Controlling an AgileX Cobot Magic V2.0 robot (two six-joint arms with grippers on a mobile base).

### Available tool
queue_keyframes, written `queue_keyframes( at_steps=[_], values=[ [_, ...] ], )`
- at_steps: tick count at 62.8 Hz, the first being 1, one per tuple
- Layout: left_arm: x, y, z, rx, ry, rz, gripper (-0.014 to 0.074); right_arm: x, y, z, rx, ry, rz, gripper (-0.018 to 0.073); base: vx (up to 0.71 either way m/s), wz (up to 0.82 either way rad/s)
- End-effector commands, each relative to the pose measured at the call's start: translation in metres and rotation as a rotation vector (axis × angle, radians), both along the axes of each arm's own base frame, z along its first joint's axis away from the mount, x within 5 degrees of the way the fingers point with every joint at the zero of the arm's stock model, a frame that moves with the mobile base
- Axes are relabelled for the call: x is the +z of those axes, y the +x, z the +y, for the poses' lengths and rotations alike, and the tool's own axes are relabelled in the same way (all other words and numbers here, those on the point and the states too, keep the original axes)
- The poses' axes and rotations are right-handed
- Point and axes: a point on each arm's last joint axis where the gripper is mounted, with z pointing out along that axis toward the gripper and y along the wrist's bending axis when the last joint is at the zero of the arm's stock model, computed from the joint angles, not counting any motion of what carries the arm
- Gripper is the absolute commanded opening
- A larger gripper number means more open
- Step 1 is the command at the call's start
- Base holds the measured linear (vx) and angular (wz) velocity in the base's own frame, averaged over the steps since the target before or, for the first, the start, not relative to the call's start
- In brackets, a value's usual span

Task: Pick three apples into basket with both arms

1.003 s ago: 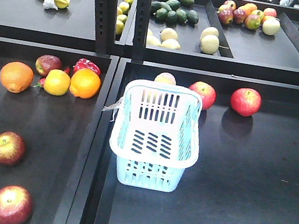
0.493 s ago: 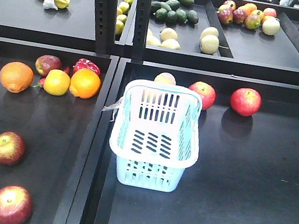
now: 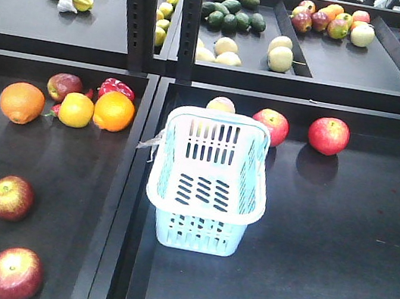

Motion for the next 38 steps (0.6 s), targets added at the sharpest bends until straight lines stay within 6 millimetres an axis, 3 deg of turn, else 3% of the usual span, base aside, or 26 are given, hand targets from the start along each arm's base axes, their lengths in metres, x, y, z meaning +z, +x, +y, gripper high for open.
queue_keyframes(
  at_steps=[1,8,14,22,29,38],
  values=[
    [0.009,-0.005,0.004,-0.025,-0.247,-0.155,-0.0006,0.003,0.000,0.001,0.012,-0.011,-0.069,-0.0004,0.00,0.00],
    [0.019,-0.009,0.008,-0.081,-0.473,-0.282,-0.0006,0.003,0.000,0.001,0.012,-0.011,-0.069,-0.0004,0.00,0.00],
    [0.032,-0.018,0.008,-0.151,-0.530,-0.451,-0.0006,0.003,0.000,0.001,0.012,-0.011,-0.069,-0.0004,0.00,0.00],
    [0.055,-0.031,-0.003,-0.273,-0.383,-0.600,-0.0006,0.003,0.000,0.001,0.012,-0.011,-0.069,-0.0004,0.00,0.00],
    [0.086,-0.039,-0.016,-0.322,-0.194,-0.581,-0.0006,0.003,0.000,0.001,0.012,-0.011,-0.069,-0.0004,0.00,0.00],
    [0.135,-0.041,-0.026,-0.263,0.157,-0.541,-0.0006,0.003,0.000,0.001,0.012,-0.011,-0.069,-0.0004,0.00,0.00]
  ],
)
